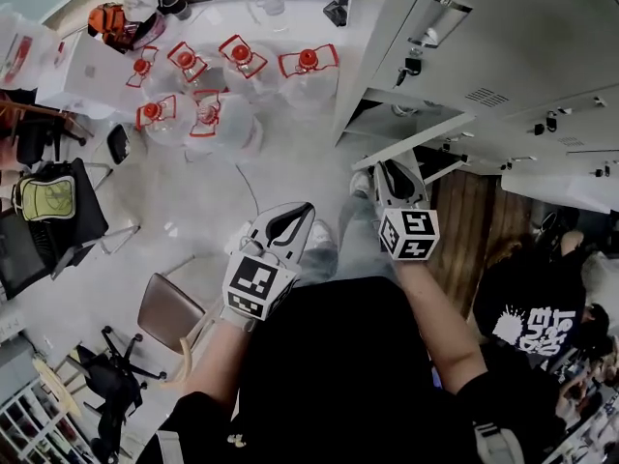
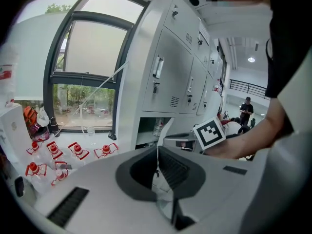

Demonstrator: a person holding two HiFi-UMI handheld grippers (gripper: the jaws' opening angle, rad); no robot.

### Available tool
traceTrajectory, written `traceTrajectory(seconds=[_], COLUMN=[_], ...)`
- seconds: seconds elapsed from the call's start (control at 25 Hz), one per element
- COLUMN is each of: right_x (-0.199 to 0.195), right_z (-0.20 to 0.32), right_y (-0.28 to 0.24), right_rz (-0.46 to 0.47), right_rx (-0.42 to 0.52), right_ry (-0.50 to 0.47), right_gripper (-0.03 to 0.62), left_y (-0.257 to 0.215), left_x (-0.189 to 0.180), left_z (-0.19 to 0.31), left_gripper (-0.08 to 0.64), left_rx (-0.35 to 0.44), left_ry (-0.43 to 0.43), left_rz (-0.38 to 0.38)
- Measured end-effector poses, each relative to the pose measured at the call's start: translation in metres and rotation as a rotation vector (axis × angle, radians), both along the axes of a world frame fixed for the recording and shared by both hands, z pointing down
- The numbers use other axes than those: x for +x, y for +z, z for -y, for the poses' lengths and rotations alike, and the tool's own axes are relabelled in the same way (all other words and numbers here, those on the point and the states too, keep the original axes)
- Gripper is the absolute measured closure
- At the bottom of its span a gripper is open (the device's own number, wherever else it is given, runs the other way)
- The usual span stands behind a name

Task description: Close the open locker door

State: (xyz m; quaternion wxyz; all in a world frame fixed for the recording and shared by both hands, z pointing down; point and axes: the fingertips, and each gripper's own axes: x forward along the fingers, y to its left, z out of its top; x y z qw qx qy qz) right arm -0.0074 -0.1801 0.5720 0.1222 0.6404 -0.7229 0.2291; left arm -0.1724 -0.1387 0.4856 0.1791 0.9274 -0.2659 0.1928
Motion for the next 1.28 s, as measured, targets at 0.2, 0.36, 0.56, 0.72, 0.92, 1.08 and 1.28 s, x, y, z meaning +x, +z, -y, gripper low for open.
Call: traceTrajectory(seconds=[0.2, 0.36, 0.56, 0.72, 0.92, 1.08, 1.28], right_x=[-0.007, -0.003, -0.001, 0.001, 0.004, 0.007, 0.011], right_z=[0.028, 0.05, 0.074, 0.092, 0.109, 0.119, 0.127], right_y=[-0.001, 0.0, 0.004, 0.007, 0.011, 0.014, 0.017], right_rz=[0.017, 0.03, 0.031, 0.036, 0.036, 0.027, 0.018], right_rx=[0.013, 0.022, 0.032, 0.042, 0.043, 0.044, 0.043], right_ry=[-0.02, -0.031, -0.057, -0.061, -0.068, -0.078, -0.08], right_gripper=[0.512, 0.512, 0.512, 0.512, 0.512, 0.512, 0.512], left_y=[0.002, 0.006, 0.005, 0.005, 0.006, 0.006, 0.006], left_x=[-0.004, -0.003, -0.003, -0.006, -0.013, -0.018, -0.019], left_z=[0.013, 0.024, 0.039, 0.047, 0.054, 0.058, 0.06], left_gripper=[0.537, 0.537, 0.537, 0.537, 0.537, 0.537, 0.537], left_rx=[-0.005, -0.011, -0.011, -0.007, -0.011, -0.01, -0.01], left_ry=[-0.036, -0.062, -0.107, -0.133, -0.177, -0.207, -0.228], left_rz=[0.011, 0.029, 0.039, 0.054, 0.067, 0.073, 0.081])
